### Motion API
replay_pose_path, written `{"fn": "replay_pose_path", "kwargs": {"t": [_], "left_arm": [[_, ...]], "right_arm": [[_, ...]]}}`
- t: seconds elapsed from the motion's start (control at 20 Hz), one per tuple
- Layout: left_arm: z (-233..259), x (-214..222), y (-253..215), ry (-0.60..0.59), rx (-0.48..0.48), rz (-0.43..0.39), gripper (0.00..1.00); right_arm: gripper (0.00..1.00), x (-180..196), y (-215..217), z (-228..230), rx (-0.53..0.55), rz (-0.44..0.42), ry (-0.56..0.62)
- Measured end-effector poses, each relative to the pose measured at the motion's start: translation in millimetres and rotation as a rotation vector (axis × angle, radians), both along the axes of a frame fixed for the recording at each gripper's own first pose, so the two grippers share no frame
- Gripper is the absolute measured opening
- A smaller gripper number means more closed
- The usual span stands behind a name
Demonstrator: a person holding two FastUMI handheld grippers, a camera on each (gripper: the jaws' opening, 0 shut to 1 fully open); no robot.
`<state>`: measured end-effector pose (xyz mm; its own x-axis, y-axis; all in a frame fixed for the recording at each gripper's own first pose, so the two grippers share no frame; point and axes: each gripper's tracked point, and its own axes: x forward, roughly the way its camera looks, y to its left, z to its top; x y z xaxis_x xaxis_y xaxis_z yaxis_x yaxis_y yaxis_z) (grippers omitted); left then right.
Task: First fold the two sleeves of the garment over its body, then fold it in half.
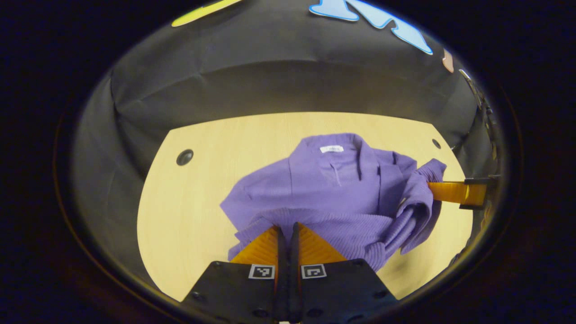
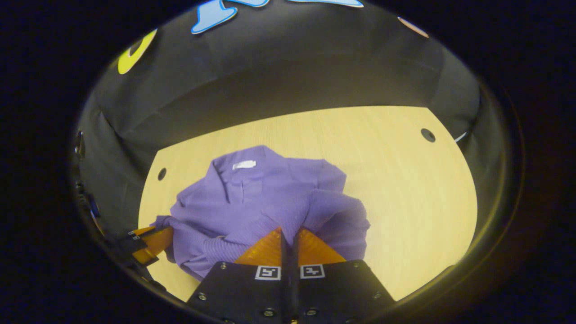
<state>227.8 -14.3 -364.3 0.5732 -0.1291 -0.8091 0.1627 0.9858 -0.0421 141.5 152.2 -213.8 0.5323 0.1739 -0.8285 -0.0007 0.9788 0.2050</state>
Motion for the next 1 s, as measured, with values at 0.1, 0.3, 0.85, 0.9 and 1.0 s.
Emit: {"fn": "replay_pose_path", "kwargs": {"t": [0.1, 0.3, 0.85, 0.9, 1.0], "left_arm": [[3.3, 23.6, 3.1, -0.011, -0.010, 0.002, 0.07], [3.6, 64.7, 4.9, -0.031, -0.020, 0.006, 0.07], [-27.2, 139.1, -2.8, -0.080, -0.017, 0.030, 0.06], [-34.7, 138.8, -2.6, -0.066, -0.004, 0.034, 0.07], [-44.2, 142.2, -5.8, -0.061, 0.000, 0.042, 0.07]], "right_arm": [[0.01, 20.0, -1.1, 1.3, -0.001, -0.018, -0.011], [0.01, 51.1, -2.1, 4.2, 0.004, -0.038, -0.041], [0.01, 110.1, -0.8, -25.2, -0.091, -0.042, -0.110], [0.01, 110.9, -0.7, -33.7, -0.105, -0.037, -0.099], [0.01, 114.1, -5.1, -48.6, -0.141, -0.018, -0.090]]}}
